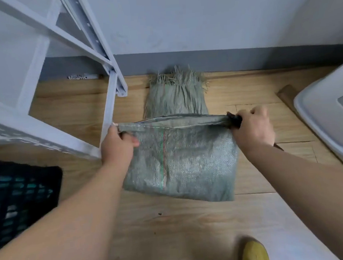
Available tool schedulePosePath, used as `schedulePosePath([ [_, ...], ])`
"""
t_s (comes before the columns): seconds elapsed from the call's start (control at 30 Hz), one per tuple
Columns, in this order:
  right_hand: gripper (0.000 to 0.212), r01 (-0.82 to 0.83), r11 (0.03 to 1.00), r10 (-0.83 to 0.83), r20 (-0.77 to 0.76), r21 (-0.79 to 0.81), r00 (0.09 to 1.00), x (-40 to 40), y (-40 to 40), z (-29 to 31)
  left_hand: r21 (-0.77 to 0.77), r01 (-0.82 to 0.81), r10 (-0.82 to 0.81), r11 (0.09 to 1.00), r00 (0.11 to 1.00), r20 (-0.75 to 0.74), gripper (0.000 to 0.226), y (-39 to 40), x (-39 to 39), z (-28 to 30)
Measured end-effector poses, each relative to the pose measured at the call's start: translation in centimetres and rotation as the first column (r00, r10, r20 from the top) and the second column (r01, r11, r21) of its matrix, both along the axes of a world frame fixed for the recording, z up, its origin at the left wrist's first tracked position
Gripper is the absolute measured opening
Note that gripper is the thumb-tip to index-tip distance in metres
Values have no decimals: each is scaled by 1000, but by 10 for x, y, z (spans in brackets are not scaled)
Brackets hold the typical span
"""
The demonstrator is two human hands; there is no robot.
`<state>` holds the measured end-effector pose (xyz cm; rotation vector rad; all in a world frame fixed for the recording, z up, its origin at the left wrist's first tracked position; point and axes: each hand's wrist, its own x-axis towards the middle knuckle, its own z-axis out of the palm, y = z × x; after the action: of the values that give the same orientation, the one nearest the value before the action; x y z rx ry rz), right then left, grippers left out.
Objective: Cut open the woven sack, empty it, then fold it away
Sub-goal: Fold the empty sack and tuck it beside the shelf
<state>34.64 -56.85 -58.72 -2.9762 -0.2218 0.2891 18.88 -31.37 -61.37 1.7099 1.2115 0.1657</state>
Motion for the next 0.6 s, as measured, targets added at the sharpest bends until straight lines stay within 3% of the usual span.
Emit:
schedulePosePath([
  [0.1,26,105,983,-104,-19,154,994,54,23,-10,55,120,-125,991,988,93,27,34,64,-4],
  [0.23,49,49,802,-128,90,595,988,91,50,3,286,226,-298,931,924,241,82,41,111,27],
  [0.3,55,-8,732,-113,132,682,985,80,61,2,396,234,-345,888,908,237,85,33,102,20],
  [0.37,51,-20,731,-64,98,682,993,58,64,-17,448,314,-392,837,915,91,74,16,77,-8],
  [0.47,47,106,750,-89,-59,653,994,24,50,-59,288,527,-477,800,849,-227,64,-21,27,-55],
  [0.6,67,414,746,-302,-288,521,909,5,18,-112,28,464,-423,886,831,-362,67,-36,-7,-96],
])
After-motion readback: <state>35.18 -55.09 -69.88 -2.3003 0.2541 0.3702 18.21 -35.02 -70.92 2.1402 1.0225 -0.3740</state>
